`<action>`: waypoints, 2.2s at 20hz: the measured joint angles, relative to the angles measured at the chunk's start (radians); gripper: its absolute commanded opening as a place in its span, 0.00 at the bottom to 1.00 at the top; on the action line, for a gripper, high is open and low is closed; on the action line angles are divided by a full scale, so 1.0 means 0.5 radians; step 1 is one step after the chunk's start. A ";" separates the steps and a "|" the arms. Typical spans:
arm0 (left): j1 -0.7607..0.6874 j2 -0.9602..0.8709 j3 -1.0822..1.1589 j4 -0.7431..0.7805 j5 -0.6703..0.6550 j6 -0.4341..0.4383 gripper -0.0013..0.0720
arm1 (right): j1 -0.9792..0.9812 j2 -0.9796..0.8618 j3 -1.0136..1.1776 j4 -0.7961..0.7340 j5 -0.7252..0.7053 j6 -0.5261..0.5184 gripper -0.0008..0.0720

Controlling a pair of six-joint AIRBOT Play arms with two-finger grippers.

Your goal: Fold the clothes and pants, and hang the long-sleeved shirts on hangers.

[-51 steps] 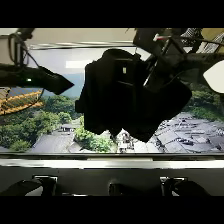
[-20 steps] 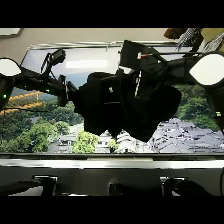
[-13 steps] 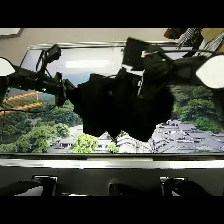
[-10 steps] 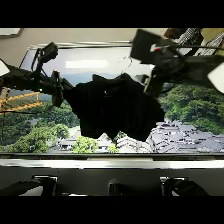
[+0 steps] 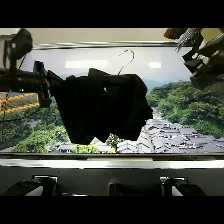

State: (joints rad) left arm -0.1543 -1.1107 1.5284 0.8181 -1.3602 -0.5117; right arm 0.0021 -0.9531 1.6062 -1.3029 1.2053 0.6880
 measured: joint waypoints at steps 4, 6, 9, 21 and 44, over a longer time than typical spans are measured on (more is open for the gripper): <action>-0.043 0.072 0.000 0.001 0.024 0.001 0.03 | -0.195 -0.061 -0.059 0.290 0.091 -0.117 0.79; -0.056 0.090 0.000 0.001 0.028 0.001 0.03 | -0.233 -0.135 -0.117 0.397 0.112 -0.171 0.79; -0.065 0.102 0.000 0.002 0.035 0.001 0.03 | -0.256 -0.285 -0.185 0.523 0.130 -0.252 0.78; -0.068 0.107 0.000 0.002 0.037 0.000 0.04 | -0.266 -0.849 -0.233 0.993 0.352 -0.760 0.79; -0.069 0.105 0.001 -0.014 0.084 -0.001 0.59 | -0.093 -0.749 -0.233 0.912 0.565 -0.806 0.04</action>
State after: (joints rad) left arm -0.1890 -1.0580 1.5288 0.8112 -1.3182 -0.5121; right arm -0.0444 -1.3277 1.4895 -0.8471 1.4879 0.2852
